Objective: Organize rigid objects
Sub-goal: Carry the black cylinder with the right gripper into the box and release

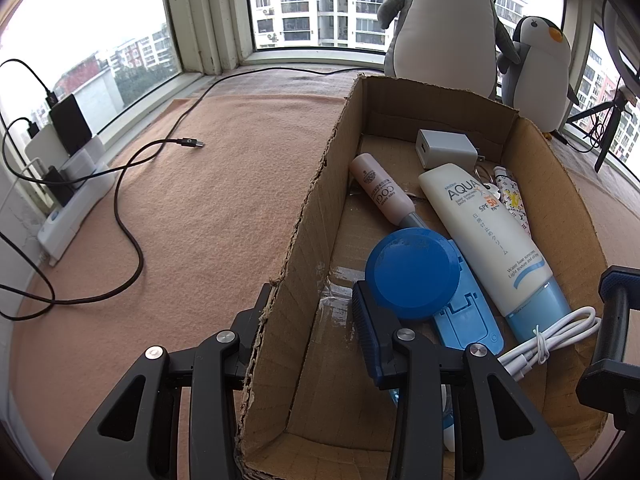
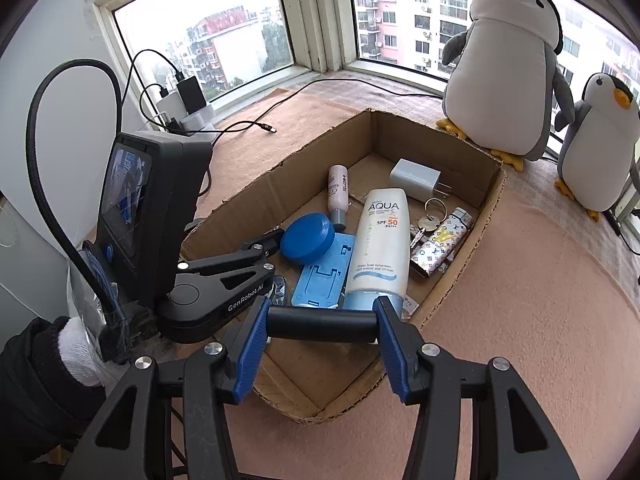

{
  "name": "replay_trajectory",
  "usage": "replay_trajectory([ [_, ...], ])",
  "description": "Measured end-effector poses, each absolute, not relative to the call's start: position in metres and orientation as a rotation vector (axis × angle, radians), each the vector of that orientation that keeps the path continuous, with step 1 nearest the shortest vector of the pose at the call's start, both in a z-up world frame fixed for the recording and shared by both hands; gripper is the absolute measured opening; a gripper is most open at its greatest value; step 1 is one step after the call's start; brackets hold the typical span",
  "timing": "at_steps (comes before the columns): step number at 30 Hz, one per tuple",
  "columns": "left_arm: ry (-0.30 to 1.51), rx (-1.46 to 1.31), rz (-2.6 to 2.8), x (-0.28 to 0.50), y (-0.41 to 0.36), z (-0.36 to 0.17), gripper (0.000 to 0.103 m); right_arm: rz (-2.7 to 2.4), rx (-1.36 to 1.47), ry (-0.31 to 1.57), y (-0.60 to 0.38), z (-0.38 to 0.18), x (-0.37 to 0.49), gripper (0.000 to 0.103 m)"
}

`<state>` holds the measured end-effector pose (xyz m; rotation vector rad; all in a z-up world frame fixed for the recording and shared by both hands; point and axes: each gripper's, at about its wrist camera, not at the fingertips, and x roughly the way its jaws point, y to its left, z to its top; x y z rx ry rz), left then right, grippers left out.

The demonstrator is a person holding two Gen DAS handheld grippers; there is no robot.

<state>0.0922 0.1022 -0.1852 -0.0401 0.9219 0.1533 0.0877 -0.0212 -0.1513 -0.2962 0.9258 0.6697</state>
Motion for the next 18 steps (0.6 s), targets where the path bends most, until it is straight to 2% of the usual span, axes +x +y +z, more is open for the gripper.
replay_trajectory([
  [13, 0.921, -0.039, 0.153, 0.092, 0.102, -0.185, 0.038, 0.686, -0.311, 0.904, -0.018, -0.149, 0.088, 0.048],
  [14, 0.922, -0.038, 0.149, 0.093, 0.102, -0.184, 0.037, 0.693, -0.321, 0.899, -0.016, -0.148, 0.086, 0.049],
  [16, 0.931, -0.044, 0.142, 0.094, 0.104, -0.183, 0.037, 0.692, -0.315, 0.891, -0.017, -0.144, 0.082, 0.058],
  [18, 0.935, -0.035, 0.145, 0.095, 0.104, -0.181, 0.037, 0.678, -0.307, 0.874, -0.02, -0.138, 0.079, 0.06],
])
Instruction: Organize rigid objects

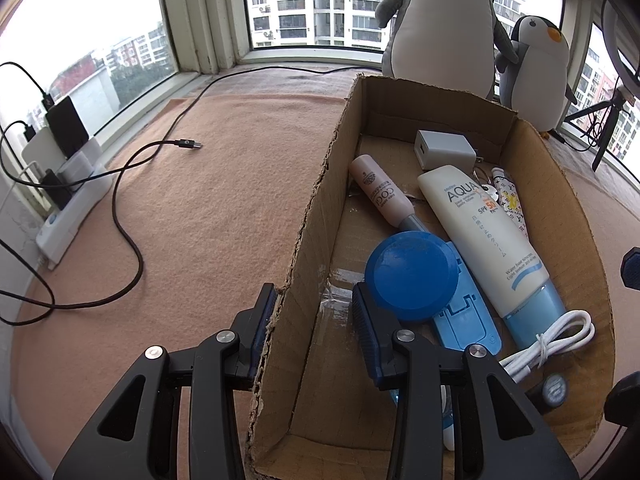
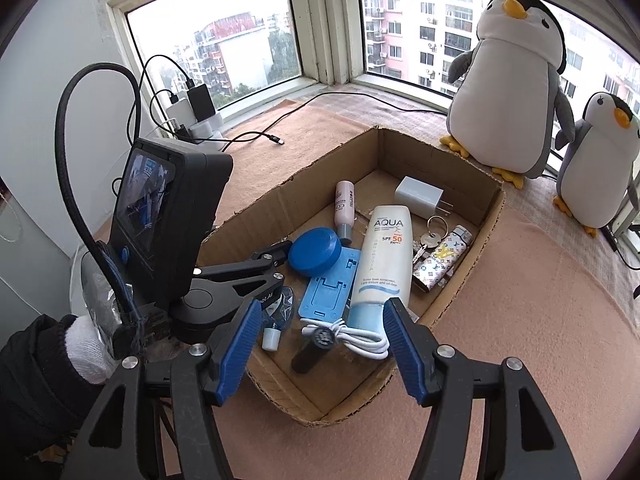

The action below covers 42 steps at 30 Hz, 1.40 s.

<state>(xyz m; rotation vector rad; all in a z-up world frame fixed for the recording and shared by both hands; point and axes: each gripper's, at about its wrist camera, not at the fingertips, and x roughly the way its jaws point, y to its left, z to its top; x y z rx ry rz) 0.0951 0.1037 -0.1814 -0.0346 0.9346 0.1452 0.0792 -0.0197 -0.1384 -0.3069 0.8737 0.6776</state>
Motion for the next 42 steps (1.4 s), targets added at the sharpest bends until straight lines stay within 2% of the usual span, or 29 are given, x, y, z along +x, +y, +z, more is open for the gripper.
replay_trajectory([
  [5, 0.918, -0.046, 0.154, 0.086, 0.101, -0.17, 0.037, 0.641, -0.242, 0.873, -0.037, -0.126, 0.076, 0.062],
  [9, 0.882, -0.069, 0.141, 0.068, 0.091, -0.142, 0.055, 0.588, -0.182, 0.856, -0.059, -0.112, 0.071, 0.064],
  [12, 0.856, -0.071, 0.132, 0.053, 0.08, -0.117, 0.06, 0.533, -0.148, 0.832, -0.078, -0.1, 0.066, 0.07],
  [16, 0.824, -0.05, 0.136, 0.035, 0.065, -0.09, 0.066, 0.479, -0.1, 0.812, -0.102, -0.085, 0.063, 0.071],
  [21, 0.792, -0.048, 0.125, 0.017, 0.055, -0.07, 0.079, 0.425, -0.086, 0.782, -0.122, -0.076, 0.057, 0.072],
  [25, 0.77, -0.042, 0.12, 0.008, 0.049, -0.059, 0.08, 0.401, -0.101, 0.766, -0.125, -0.074, 0.051, 0.079],
  [42, 0.768, -0.051, 0.114, 0.002, 0.046, -0.053, 0.08, 0.388, -0.092, 0.767, -0.128, -0.076, 0.046, 0.082],
])
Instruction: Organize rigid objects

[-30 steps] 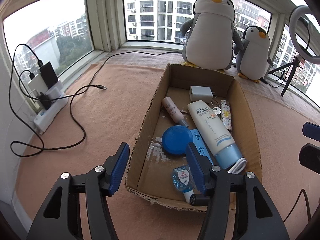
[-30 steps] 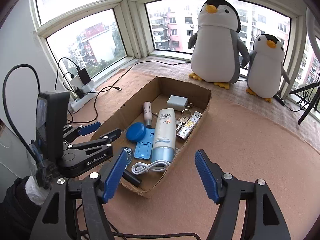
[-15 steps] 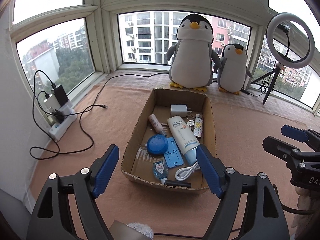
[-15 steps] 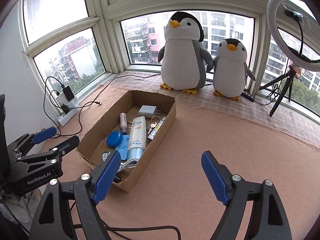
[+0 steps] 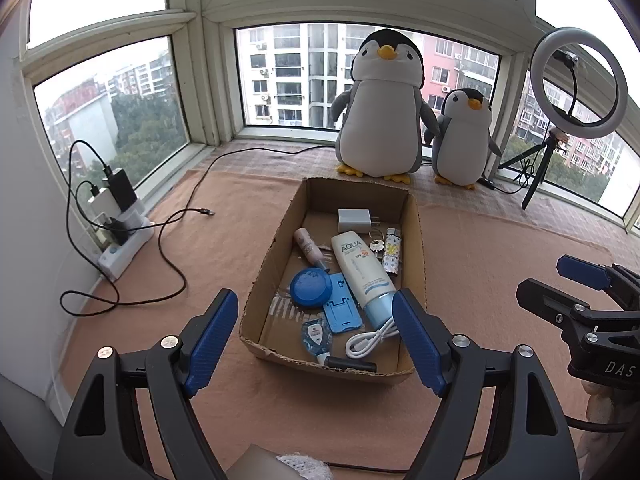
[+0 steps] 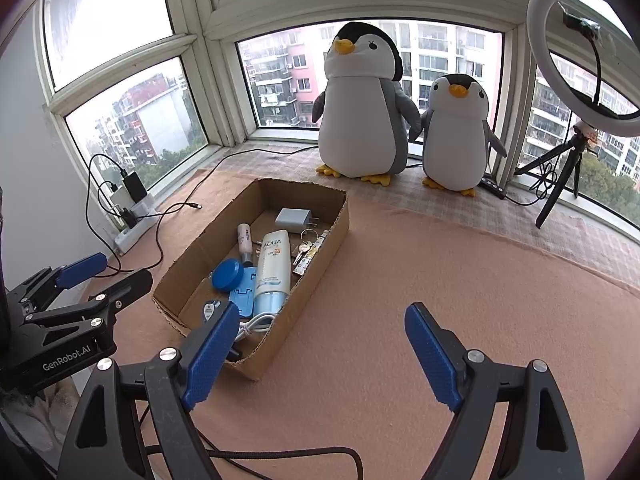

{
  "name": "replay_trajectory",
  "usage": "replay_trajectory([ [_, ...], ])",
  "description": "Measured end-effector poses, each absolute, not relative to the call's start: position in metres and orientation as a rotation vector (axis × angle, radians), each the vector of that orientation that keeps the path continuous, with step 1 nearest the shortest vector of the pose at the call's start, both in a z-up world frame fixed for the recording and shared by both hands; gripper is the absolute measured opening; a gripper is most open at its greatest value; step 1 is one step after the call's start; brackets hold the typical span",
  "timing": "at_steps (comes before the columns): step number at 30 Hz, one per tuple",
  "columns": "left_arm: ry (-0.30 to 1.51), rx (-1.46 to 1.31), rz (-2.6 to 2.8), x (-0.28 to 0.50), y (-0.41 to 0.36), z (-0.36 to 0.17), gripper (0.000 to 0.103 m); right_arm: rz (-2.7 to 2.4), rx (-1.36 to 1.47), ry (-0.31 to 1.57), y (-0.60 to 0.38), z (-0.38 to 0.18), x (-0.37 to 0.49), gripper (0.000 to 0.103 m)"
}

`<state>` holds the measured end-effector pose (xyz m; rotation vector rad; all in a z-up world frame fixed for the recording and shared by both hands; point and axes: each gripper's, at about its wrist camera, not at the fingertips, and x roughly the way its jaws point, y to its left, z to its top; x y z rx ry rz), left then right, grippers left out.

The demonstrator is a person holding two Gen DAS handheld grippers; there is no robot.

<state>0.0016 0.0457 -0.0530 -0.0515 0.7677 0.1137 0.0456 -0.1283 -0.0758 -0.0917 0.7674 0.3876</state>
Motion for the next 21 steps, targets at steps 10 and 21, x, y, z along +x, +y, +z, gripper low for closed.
replay_trajectory([
  [10, 0.768, -0.052, 0.108, 0.0014, 0.0447, -0.0518, 0.08, 0.391, -0.088, 0.769, -0.1278, -0.0766, 0.0443, 0.082],
  [21, 0.765, -0.053, 0.111, 0.001, 0.0443, -0.0508, 0.08, 0.387, -0.088, 0.77, -0.1287, -0.0772, 0.0441, 0.082],
])
